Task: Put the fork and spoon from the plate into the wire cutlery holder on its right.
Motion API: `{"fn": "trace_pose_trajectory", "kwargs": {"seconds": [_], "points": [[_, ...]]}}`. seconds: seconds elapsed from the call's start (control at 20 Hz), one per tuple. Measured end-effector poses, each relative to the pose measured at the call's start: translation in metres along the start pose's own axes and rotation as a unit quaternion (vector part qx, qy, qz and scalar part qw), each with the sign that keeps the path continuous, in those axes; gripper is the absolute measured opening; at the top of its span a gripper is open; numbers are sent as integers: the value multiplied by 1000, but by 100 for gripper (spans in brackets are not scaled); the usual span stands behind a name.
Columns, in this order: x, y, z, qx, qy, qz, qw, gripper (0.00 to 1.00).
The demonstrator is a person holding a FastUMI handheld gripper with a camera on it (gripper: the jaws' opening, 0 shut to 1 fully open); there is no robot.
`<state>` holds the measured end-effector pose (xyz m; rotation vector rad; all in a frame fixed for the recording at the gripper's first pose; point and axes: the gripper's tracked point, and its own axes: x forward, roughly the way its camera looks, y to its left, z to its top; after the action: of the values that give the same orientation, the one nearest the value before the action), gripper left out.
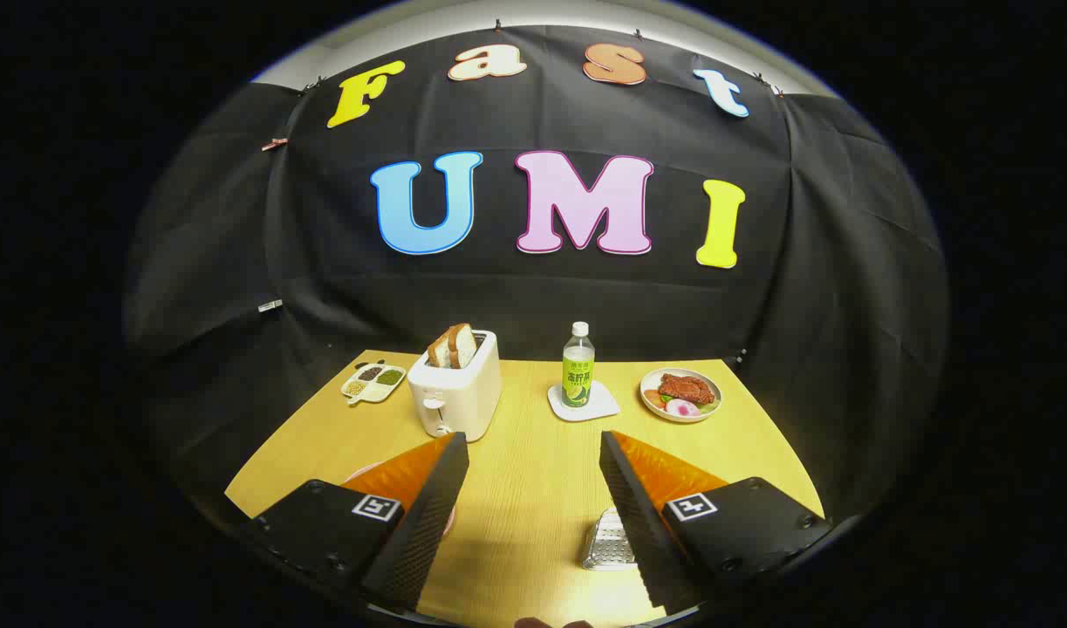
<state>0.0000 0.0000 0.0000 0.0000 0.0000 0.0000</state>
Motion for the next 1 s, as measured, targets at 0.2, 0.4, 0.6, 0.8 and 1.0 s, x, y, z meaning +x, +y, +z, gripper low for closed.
{"fn": "trace_pose_trajectory", "kwargs": {"seconds": [0.2,0.4,0.6,0.8,1.0], "points": [[0,-4,0,5,3,-3,1000,95],[-2,-10,0,8,4,-12,1000,95],[-5,-10,0,5,3,-16,1000,95],[-6,-19,3,19,-1,-31,999,95],[1,-16,-1,27,8,-31,999,94]]}}
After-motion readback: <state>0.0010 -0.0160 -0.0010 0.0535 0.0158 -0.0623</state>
